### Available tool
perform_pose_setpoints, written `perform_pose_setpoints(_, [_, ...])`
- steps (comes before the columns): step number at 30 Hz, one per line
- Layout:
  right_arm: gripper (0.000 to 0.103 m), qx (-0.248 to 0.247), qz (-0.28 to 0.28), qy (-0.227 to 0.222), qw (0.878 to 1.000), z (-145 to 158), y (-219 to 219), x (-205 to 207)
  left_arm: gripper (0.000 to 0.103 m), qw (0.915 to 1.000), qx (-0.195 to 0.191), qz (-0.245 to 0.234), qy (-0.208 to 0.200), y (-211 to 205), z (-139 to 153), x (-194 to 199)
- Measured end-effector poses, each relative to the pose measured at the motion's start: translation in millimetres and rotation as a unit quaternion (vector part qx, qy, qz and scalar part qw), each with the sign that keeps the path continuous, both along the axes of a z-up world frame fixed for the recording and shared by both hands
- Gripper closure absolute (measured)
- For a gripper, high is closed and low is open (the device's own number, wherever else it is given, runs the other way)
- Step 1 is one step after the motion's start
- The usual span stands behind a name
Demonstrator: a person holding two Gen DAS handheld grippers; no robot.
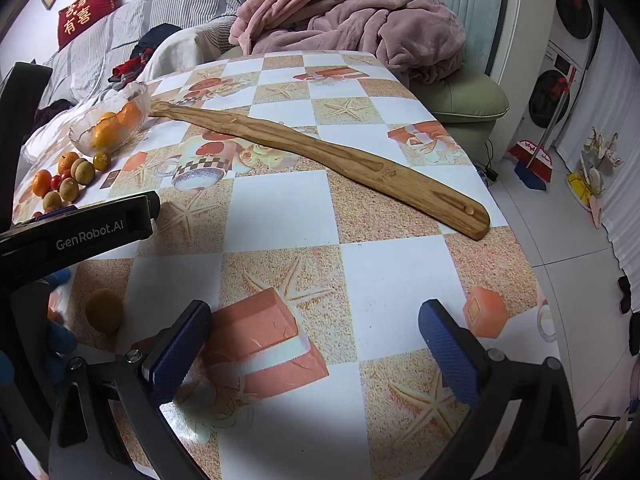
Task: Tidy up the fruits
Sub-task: 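Grasp a tan round fruit with the right gripper while the left grasps a yellow tomato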
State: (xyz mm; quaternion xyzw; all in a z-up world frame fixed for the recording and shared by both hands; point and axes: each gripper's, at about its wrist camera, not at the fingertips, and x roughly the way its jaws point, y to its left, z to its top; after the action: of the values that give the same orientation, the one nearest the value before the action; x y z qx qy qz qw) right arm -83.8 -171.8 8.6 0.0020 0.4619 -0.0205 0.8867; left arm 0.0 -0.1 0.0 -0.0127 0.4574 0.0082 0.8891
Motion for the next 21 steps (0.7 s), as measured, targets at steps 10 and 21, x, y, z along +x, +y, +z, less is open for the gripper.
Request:
perform_pose_setpoints(10, [0.0,-0.001,-0.001,0.095,0.995,3.3,3.1,18.5,0.0,0.999,0.014,-0.022,0.036,12.5,31.6,-1.2])
perform_pose_setpoints(21, [0.0,0.049,0.046,0.127,0.99,25.7,60.0,13.2,0.0,0.9963,0.024,0.01,0.083,102.9,45.8,-41.8])
